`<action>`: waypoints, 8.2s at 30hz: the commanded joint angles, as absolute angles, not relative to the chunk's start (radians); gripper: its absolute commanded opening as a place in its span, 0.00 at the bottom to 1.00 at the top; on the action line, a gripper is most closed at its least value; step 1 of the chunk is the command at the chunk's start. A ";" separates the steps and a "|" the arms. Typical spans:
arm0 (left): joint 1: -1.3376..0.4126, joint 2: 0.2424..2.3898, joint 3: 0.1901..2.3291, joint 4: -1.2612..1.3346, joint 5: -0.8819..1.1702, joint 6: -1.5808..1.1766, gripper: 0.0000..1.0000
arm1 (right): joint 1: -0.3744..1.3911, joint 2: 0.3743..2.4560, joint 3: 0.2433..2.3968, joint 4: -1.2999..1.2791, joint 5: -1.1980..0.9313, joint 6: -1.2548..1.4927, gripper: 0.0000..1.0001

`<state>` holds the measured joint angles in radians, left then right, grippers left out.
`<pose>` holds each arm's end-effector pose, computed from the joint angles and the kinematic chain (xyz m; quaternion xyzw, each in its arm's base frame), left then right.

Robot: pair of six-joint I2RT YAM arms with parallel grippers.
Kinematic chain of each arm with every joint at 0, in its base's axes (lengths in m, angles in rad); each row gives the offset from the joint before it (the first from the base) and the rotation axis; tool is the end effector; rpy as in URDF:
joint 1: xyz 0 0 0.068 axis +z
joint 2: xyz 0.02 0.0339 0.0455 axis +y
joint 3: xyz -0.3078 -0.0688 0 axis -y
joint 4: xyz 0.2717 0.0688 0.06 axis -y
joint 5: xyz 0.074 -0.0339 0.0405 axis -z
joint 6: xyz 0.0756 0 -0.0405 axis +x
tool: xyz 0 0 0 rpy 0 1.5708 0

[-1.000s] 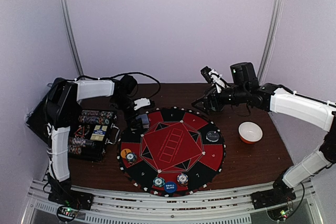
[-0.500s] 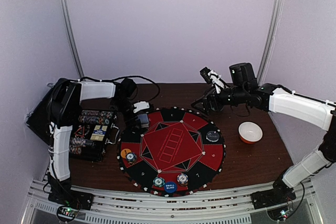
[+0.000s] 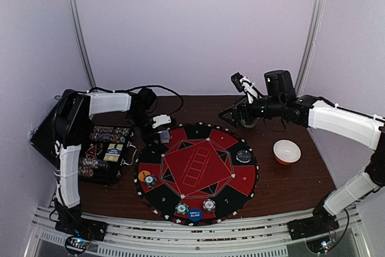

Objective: Distribute texas hold em gaming equipment
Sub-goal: Pick up the face-down deck piles from position 10, then pick up the poker card from the face-down deck piles, then distribute the poker card in the big blind area, then pick up the poker card from the face-down deck piles.

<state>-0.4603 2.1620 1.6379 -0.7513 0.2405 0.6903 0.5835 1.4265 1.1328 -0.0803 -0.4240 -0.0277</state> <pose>0.4397 -0.2381 0.1440 0.5491 0.8143 -0.1011 0.1587 0.3052 0.2387 0.3447 -0.3561 0.7347 0.3183 0.4819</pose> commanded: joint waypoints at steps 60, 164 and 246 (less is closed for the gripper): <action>-0.747 1.802 1.677 -0.883 0.043 0.658 0.90 | 0.718 2.040 1.380 0.763 -1.010 1.012 0.00; -0.706 1.631 1.403 -0.705 -0.055 0.481 0.45 | 0.666 1.624 1.313 -0.383 -0.709 0.028 0.00; -0.661 1.525 1.387 -0.647 -0.031 0.654 0.44 | 0.720 2.092 1.632 0.495 -0.926 0.915 0.74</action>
